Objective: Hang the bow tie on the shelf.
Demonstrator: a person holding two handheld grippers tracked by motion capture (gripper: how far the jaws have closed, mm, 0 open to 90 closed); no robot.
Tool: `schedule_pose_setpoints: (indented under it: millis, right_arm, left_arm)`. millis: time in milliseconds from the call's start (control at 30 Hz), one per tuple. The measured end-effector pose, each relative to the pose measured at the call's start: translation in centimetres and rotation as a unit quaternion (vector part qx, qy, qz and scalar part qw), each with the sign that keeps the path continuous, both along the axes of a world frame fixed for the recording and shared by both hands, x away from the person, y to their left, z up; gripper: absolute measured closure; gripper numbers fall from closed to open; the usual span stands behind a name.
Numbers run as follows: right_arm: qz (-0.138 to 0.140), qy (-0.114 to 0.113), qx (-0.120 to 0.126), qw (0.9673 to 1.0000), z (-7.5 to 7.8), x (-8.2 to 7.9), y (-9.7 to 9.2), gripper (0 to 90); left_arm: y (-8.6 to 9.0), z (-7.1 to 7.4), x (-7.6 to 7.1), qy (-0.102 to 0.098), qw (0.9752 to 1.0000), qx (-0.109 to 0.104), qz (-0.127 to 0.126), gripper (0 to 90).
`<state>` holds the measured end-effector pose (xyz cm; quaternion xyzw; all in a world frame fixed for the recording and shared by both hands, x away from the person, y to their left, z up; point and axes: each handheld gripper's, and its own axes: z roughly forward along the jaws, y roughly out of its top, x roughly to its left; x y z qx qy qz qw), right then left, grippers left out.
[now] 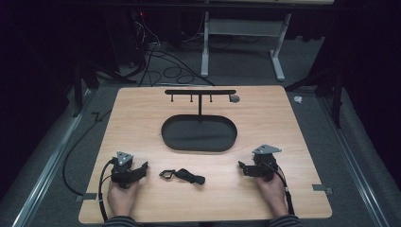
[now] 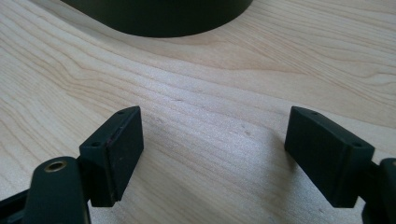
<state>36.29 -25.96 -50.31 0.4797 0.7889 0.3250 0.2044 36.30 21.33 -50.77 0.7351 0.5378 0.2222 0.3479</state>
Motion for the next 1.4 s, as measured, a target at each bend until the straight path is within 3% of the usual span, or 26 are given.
schedule_pose_setpoints:
  millis: [467, 667, 1400]
  right_arm:
    - [0.001, 0.0, 0.0, 1.0, 0.0, 0.0, -0.01, 20.8]
    - [0.002, 0.0, 0.0, 1.0, 0.0, 0.01, -0.02, 20.7]
    - [0.002, 0.0, -0.001, 1.0, 0.01, 0.02, -0.02, 20.7]
  left_arm:
    - [-0.08, -0.01, -0.01, -0.001, 1.0, 0.003, 0.001, 34.4]
    - [-0.3, -0.02, 0.0, -0.001, 0.9999, 0.014, -0.002, 33.5]
    - [-0.21, 0.01, -0.03, 0.001, 1.0, 0.004, 0.003, 32.9]
